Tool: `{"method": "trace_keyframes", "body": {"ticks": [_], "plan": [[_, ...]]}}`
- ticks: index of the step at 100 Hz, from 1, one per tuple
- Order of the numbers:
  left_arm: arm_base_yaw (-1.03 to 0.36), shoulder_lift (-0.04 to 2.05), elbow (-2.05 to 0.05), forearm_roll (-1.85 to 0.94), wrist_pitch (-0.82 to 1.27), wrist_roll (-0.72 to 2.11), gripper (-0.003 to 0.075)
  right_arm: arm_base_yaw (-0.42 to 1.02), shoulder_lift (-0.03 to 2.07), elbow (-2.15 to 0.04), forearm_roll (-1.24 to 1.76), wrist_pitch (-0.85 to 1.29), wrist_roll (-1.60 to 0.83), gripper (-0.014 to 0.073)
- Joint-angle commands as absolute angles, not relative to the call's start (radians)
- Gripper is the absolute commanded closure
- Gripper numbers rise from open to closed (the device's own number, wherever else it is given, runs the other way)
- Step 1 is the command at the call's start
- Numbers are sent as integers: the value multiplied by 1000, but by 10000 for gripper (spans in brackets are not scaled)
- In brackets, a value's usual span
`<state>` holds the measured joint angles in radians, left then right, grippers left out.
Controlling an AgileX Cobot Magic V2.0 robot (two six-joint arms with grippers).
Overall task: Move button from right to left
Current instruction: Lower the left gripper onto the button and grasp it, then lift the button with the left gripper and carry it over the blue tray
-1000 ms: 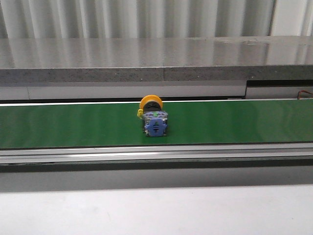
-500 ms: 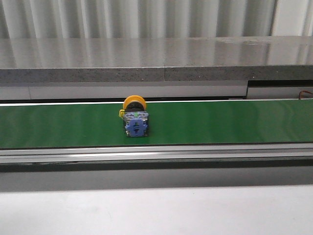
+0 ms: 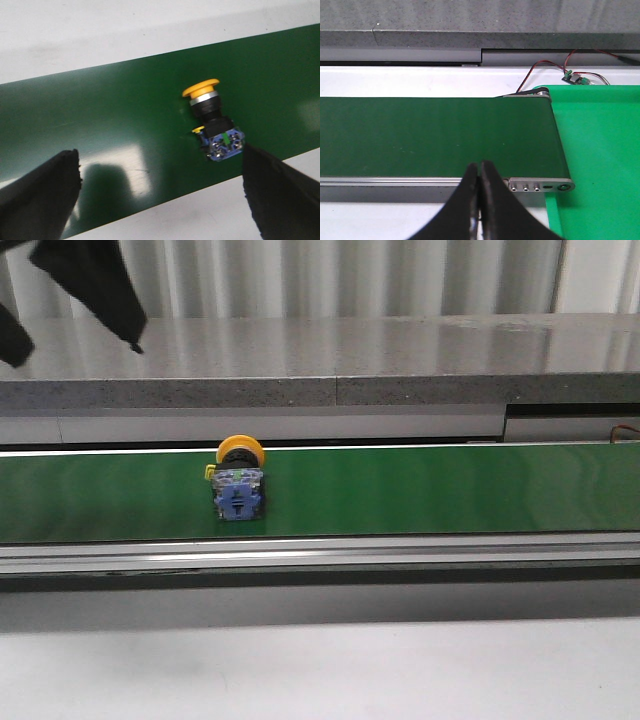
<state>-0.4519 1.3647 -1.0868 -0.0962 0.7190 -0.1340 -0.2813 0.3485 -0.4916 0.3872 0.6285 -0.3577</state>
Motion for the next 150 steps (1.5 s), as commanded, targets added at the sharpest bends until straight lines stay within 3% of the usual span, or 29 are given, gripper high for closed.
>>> {"method": "trace_keyframes", "body": {"ticks": [1,30,98,108,127,134,139,150], "plan": [[-492,1392,-1148,-100,661,-146,104,-281,353,-516,413,565,-367,661],[-571,1519,-1206,-83,661,-151,104,-281,353,-516,413,565,-367,661],[-547,1673,-1202,41,721,-251,115,-281,353,-516,413,565,-367,661],[-547,1672,-1202,40,725,-251,203,-281,353,-516,413,565,-367,661],[-547,1664,-1202,40,739,-251,598,-281,353,-516,413,565,-367,661],[-547,1655,-1204,46,766,-236,696,-281,353,-516,413,565,-367,661],[-547,1639,-1204,59,786,-236,742,-281,353,-516,413,565,-367,661],[-533,1574,-1204,92,817,-236,740,-281,353,-516,413,565,-367,661]]}}
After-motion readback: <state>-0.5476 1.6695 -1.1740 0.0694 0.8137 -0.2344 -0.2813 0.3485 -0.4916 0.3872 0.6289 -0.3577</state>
